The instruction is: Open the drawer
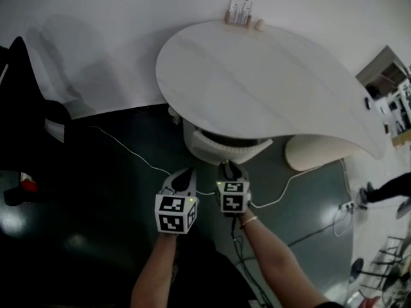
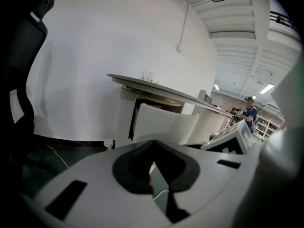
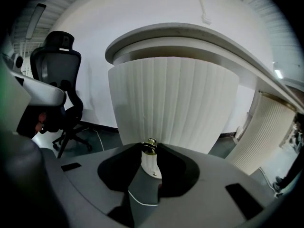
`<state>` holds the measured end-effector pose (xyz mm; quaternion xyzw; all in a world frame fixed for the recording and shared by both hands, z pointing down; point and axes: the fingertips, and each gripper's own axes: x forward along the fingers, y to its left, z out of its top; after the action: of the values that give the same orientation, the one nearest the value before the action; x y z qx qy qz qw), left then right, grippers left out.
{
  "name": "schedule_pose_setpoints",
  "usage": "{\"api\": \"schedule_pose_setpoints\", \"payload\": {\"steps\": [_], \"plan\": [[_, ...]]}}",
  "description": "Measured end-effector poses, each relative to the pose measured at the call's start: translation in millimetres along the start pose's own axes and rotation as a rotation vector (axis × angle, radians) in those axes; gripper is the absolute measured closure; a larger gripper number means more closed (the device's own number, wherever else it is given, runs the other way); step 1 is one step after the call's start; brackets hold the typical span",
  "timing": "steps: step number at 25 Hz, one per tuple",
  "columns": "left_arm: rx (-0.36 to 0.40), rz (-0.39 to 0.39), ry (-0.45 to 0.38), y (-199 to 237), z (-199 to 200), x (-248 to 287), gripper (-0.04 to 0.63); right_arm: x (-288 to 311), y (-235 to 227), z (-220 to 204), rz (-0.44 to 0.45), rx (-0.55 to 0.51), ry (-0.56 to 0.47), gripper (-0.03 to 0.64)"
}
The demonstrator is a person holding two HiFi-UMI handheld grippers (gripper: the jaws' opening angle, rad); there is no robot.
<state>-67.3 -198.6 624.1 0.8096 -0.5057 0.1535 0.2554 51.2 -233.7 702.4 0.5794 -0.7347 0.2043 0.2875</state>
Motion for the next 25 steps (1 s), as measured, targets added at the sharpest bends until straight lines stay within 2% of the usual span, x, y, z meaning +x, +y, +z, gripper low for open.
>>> {"api": "schedule_pose_setpoints", "payload": {"steps": [25], "plan": [[-0.033, 0.013, 0.105, -38.5, -53.5, -57.3, 0.592, -76.9, 33.7, -75.2, 0.037, 0.021, 0.110, 0.517]]}}
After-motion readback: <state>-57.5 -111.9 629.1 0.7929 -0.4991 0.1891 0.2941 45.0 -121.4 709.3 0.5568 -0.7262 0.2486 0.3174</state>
